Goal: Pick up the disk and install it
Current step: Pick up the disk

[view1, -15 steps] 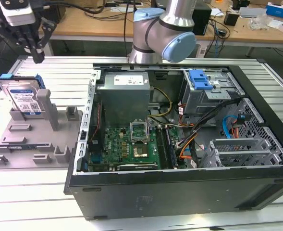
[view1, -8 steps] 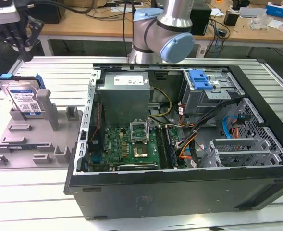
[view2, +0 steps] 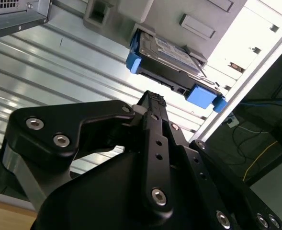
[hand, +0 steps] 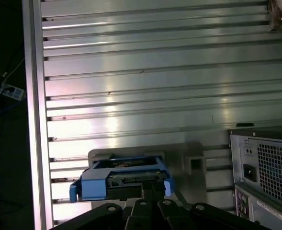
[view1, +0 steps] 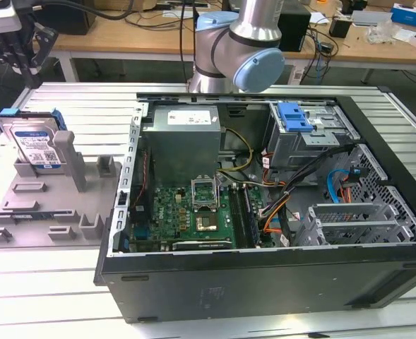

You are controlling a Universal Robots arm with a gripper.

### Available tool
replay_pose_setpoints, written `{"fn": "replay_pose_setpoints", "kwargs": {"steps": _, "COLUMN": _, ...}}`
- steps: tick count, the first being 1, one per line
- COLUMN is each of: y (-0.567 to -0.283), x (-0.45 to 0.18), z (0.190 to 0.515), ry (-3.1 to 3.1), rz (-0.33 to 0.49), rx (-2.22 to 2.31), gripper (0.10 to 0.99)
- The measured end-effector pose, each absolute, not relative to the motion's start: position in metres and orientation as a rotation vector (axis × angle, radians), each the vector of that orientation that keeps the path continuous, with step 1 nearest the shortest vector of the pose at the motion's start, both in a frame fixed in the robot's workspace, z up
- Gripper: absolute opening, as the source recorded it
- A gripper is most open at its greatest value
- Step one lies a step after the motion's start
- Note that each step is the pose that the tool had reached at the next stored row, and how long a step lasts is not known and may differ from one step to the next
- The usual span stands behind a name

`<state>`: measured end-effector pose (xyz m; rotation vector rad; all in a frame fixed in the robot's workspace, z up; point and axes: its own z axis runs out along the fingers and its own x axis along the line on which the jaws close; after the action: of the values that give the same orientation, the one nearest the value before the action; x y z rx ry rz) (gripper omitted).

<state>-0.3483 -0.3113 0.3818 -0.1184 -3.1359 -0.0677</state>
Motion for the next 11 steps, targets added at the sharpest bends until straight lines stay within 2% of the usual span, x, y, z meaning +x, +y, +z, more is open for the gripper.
{"fn": "replay_pose_setpoints", "kwargs": {"steps": 11, "y": -0.3104, "x": -0.3486, "z": 0.3818, "ry": -3.136, "rz": -0.067, "rx": -0.106, "gripper": 0.106}}
